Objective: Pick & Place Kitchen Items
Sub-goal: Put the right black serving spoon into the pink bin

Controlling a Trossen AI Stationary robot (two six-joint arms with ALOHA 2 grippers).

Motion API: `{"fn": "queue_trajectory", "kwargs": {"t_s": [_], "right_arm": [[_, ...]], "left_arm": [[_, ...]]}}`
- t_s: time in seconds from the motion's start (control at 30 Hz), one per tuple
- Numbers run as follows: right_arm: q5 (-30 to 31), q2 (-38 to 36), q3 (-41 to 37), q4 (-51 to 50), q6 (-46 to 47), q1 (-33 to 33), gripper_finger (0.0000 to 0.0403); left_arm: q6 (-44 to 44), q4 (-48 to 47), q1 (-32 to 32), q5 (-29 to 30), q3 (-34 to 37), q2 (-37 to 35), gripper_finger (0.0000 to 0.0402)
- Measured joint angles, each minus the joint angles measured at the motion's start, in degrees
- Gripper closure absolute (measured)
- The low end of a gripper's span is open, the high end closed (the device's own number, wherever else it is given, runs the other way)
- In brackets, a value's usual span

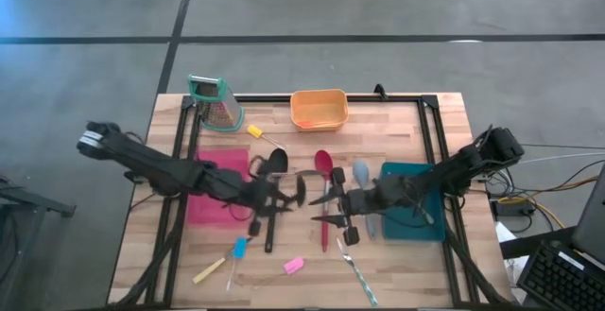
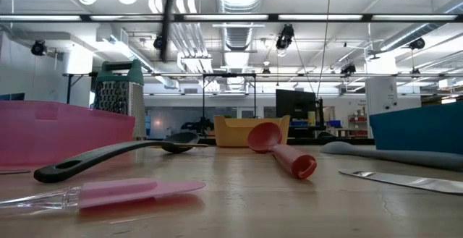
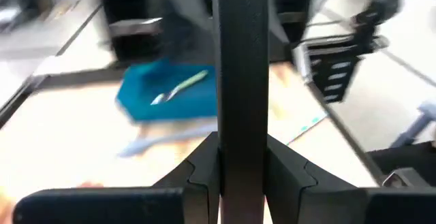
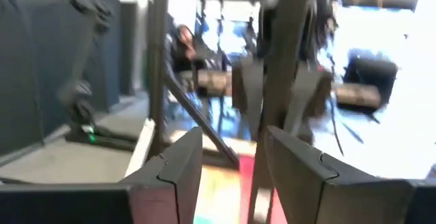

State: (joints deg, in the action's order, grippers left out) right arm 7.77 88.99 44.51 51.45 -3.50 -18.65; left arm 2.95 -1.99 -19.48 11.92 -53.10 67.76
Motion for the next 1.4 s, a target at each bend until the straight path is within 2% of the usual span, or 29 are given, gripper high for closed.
{"fn": "queue_trajectory", "kwargs": {"t_s": [0.17,0.27,0.37,0.53,0.73,0.83,1.03,1.23,1.4], "right_arm": [[9.5,-2.4,0.0,-9.8,2.7,0.0,0.0250],[16.2,-3.7,0.0,-15.3,5.4,0.0,0.0261],[20.3,-4.4,0.0,-19.4,7.7,0.0,0.0274],[20.9,-4.4,0.0,-21.9,9.5,0.0,0.0294],[20.9,-4.4,0.0,-24.6,10.9,0.0,0.0319],[20.9,-4.4,0.0,-25.6,11.4,0.0,0.0330],[20.8,-4.4,0.0,-25.6,11.5,0.0,0.0349],[20.7,-4.4,0.0,-25.6,11.5,0.0,0.0355],[20.7,-4.4,0.0,-25.7,11.3,0.0,0.0345]], "left_arm": [[13.0,-18.5,-1.4,7.4,-2.8,-7.2,0.0320],[21.4,-29.8,-1.5,8.6,-6.0,-9.0,0.0320],[29.1,-40.0,-1.5,9.0,-9.3,-8.9,0.0320],[44.1,-58.1,-1.7,8.9,-14.6,-5.9,0.0320],[61.0,-80.3,-3.6,5.1,-17.4,-3.5,0.0320],[66.3,-83.9,-4.7,3.0,-16.6,-3.7,0.0320],[67.9,-85.1,-4.5,-1.9,-15.3,-4.1,0.0320],[68.7,-86.1,-1.3,-16.7,-12.6,-4.1,0.0320],[65.6,-87.5,4.3,-20.5,-10.5,-4.5,0.0320]]}}
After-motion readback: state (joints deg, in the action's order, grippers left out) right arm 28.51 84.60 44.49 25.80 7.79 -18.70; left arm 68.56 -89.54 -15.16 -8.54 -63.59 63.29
